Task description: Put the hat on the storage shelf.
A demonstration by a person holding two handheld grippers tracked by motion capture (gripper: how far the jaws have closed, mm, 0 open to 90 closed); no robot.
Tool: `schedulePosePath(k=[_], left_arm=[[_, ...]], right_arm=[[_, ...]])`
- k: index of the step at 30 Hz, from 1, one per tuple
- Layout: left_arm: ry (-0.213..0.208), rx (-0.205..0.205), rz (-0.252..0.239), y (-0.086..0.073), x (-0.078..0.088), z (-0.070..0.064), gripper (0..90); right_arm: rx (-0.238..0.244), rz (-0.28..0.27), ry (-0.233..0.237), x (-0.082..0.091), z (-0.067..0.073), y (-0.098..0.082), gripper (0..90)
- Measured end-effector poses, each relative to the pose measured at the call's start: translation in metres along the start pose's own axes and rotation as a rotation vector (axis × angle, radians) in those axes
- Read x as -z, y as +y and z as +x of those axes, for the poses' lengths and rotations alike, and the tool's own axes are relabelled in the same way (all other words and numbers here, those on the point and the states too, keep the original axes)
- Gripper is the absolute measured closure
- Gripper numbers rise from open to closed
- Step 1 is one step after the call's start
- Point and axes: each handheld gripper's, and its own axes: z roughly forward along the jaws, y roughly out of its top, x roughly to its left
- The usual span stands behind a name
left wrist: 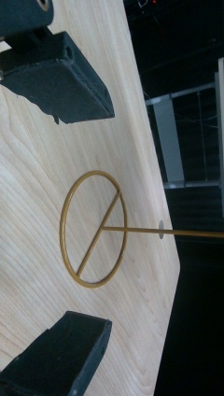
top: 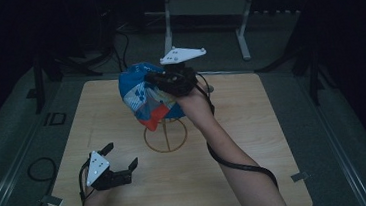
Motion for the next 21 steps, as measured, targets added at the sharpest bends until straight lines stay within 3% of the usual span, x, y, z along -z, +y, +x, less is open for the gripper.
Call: schedulePosePath(k=[10, 14, 21], left_arm=[[0.004, -0.008, 0.001, -0.002, -0.001, 0.001, 2.6], [0.007, -0.003, 0.006, -0.003, -0.001, 0.003, 2.6], [0.009, 0.0, 0.01, -0.004, -0.001, 0.004, 2.7]], right_arm=[[-0.031, 0.066, 0.033, -0.024, -0.003, -0.016, 90.0], [-0.034, 0.086, 0.027, -0.024, -0.006, -0.025, 90.0], [-0.048, 0.072, 0.001, -0.007, -0.016, -0.036, 90.0]])
